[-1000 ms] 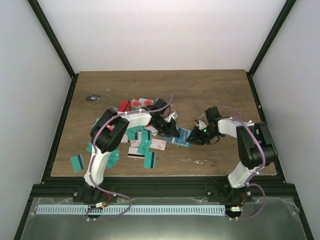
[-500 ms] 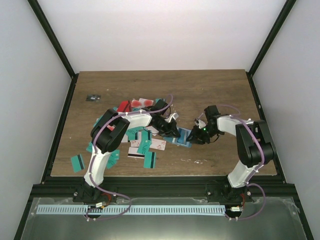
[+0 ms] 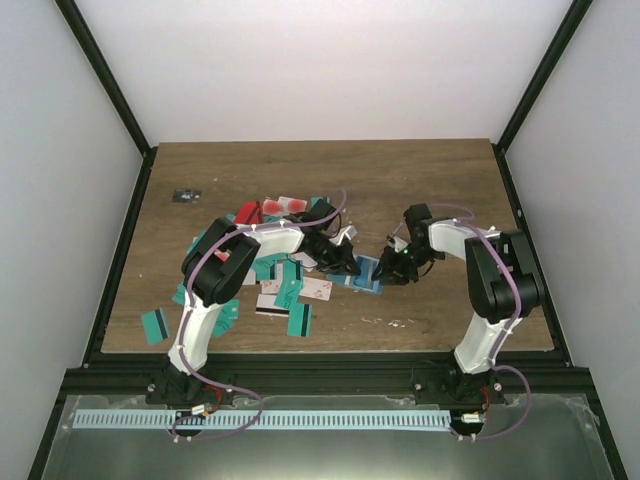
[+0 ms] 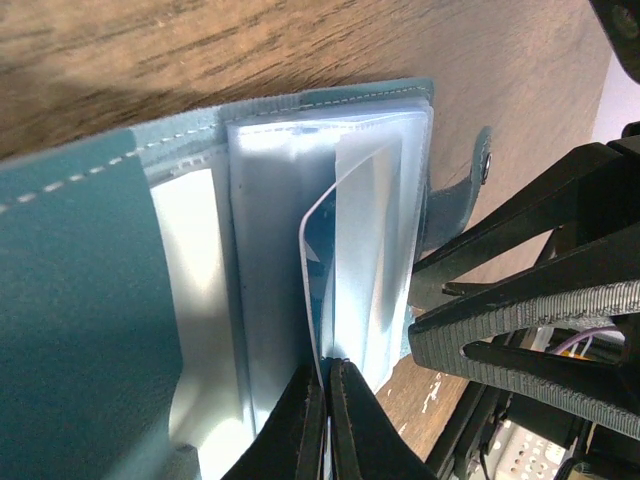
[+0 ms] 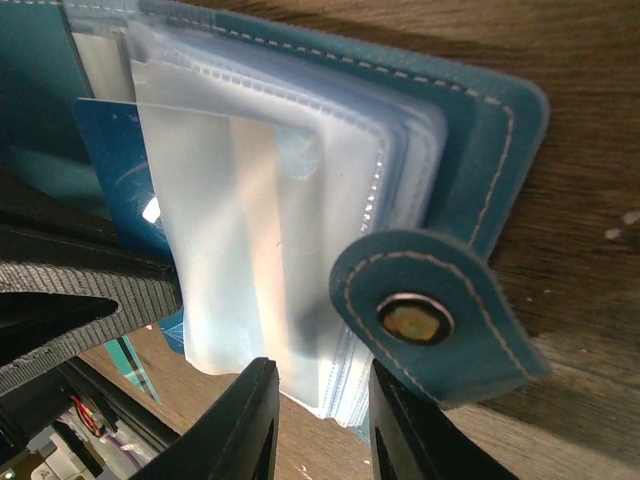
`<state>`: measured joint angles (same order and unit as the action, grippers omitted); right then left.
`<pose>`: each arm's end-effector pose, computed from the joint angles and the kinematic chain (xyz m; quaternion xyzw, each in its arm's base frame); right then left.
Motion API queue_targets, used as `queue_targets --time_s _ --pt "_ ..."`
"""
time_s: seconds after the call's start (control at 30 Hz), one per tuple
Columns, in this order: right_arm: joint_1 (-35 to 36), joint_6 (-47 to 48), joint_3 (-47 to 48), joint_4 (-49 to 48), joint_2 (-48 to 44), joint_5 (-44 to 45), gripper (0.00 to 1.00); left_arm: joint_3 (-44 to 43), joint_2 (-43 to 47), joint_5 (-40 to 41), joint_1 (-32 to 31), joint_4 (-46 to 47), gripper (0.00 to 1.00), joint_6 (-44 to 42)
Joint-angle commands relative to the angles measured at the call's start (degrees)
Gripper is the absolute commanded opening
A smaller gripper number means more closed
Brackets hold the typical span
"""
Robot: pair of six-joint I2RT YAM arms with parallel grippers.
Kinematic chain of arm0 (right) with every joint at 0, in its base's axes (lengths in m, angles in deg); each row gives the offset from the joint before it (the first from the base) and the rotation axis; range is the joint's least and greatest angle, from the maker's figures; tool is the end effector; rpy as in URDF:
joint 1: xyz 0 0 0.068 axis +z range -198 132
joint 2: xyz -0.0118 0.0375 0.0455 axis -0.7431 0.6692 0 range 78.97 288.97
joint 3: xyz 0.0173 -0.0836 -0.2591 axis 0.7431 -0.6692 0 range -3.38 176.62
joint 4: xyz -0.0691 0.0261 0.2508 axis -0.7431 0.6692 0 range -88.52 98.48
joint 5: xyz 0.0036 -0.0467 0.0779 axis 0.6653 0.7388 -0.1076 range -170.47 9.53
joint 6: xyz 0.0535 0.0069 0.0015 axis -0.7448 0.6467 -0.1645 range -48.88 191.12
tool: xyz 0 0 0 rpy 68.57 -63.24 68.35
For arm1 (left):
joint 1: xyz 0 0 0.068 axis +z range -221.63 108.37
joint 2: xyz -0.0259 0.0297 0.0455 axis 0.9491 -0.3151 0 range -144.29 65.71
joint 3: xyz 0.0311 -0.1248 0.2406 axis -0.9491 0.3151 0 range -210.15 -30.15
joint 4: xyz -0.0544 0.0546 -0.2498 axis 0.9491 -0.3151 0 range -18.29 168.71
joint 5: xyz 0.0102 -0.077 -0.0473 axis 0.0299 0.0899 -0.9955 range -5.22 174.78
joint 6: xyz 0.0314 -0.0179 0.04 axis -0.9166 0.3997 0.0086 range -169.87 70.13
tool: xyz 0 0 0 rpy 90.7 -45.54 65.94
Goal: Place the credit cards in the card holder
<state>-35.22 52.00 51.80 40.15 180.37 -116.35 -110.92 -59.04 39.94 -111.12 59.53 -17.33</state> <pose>0.2822 0.0854 0.1345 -0.0389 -0.9498 -0.3074 0.0438 0.3184 -0.2948 0.1149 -0.1429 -0.8921 0.4262 0.0446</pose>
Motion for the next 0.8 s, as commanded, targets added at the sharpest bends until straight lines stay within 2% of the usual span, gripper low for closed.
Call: queue_targets --time_s 0.0,0.17,0.4,0.57,0.77 --pt "1.9 0.7 2.5 -10.3 3.6 5.3 0.28 2.3 -1.6 2.2 -1.8 -4.9 0.04 -1.2" --pt "2.1 3.1 4.1 -10.3 4.1 4.8 0.30 1.9 -1.9 2.0 -1.0 -4.9 0.06 -1.9" --pt "2.0 3.2 4.9 -9.4 3.0 4.3 0.31 -1.0 -1.7 3.4 0.0 -8.8 0.22 -5.1" --pt "2.0 3.0 5.0 -8.4 1.6 5.1 0.31 -3.0 -1.2 4.4 0.0 -12.2 0.29 -6.8" --pt "2.0 2.7 5.8 -7.8 1.1 6.1 0.32 -4.5 0.0 6.7 0.0 -16.5 0.45 -7.5"
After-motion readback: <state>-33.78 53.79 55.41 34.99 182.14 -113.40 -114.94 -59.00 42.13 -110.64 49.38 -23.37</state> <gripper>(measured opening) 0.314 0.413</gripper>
